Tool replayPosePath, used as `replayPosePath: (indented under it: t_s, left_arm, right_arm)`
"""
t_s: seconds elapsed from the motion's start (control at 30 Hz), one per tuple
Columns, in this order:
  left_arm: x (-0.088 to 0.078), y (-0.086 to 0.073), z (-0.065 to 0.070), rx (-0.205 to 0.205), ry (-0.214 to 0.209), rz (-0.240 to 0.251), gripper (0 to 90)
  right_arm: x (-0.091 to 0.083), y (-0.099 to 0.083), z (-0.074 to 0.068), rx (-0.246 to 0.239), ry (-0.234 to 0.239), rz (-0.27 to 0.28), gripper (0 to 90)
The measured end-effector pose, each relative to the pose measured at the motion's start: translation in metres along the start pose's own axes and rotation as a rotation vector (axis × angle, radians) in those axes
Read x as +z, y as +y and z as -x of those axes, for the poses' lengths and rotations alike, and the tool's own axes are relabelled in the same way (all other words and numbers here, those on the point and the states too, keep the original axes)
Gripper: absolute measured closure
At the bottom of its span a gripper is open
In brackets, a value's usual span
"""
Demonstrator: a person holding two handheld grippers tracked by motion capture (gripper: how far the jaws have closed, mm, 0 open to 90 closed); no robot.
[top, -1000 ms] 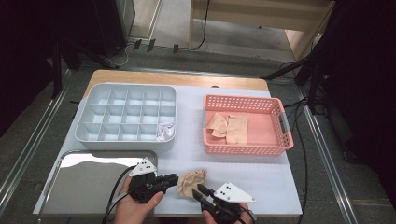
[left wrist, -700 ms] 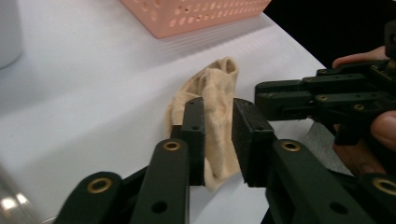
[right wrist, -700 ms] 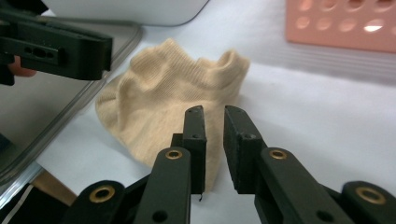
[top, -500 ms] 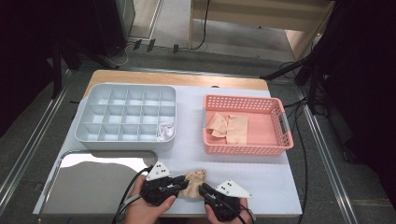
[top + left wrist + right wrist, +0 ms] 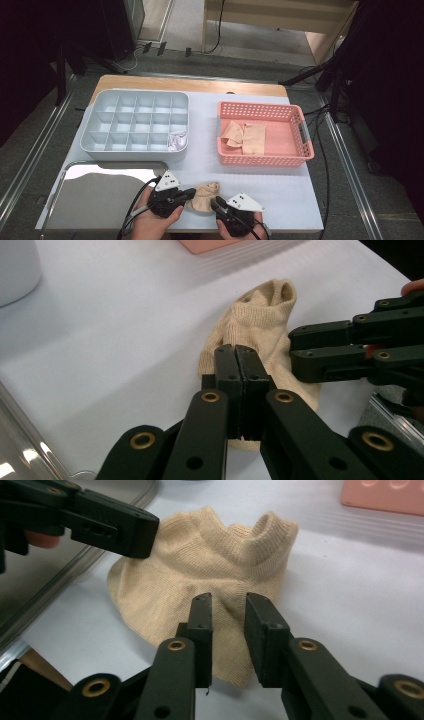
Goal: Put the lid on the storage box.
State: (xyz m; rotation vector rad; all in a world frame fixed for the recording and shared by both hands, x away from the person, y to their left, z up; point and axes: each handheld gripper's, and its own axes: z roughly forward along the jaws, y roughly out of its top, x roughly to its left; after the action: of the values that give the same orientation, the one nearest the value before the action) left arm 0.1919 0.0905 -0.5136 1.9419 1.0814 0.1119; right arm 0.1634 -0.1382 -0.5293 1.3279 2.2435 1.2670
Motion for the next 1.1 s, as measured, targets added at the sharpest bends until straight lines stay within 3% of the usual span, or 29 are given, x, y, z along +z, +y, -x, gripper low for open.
replayPosePath:
  t_s: [0.1,0.2,0.3,0.37,0.43,0.53,0.63,0.77,0.9,1.1]
  left_arm:
    - [0.001,-0.002,-0.001,0.001,0.004,0.001,90.0]
    - [0.001,-0.003,-0.001,-0.003,0.003,0.003,90.0]
    - [0.002,-0.003,0.0,-0.003,-0.001,-0.001,90.0]
    - [0.002,-0.003,0.0,-0.004,0.001,-0.001,90.0]
    - [0.002,-0.004,-0.001,-0.01,0.004,0.001,90.0]
    - [0.003,-0.004,-0.003,-0.016,0.012,0.005,90.0]
    - [0.004,-0.004,-0.002,-0.015,0.01,0.008,90.0]
    - [0.0,-0.003,-0.002,-0.018,0.002,0.022,90.0]
    - [-0.01,0.001,0.002,-0.025,0.008,0.059,82.9]
    - [-0.011,0.005,0.018,0.008,-0.015,0.067,80.1]
  right_arm:
    - [-0.006,0.0,0.004,0.028,0.009,0.025,66.8]
    - [-0.013,0.0,0.011,0.089,0.016,0.078,63.4]
    - [-0.009,-0.001,0.014,0.132,0.011,0.065,60.7]
    - [-0.002,-0.003,0.013,0.132,0.023,0.044,60.8]
    - [0.003,-0.004,0.01,0.147,0.027,0.019,65.6]
    - [0.004,-0.004,0.01,0.157,0.038,0.022,79.9]
    - [0.001,-0.003,0.014,0.195,0.056,0.032,83.6]
    - [0.0,-0.003,0.013,0.194,0.053,0.033,83.7]
    - [-0.001,-0.002,0.013,0.186,0.053,0.039,83.5]
    - [-0.002,-0.001,0.013,0.184,0.045,0.043,83.3]
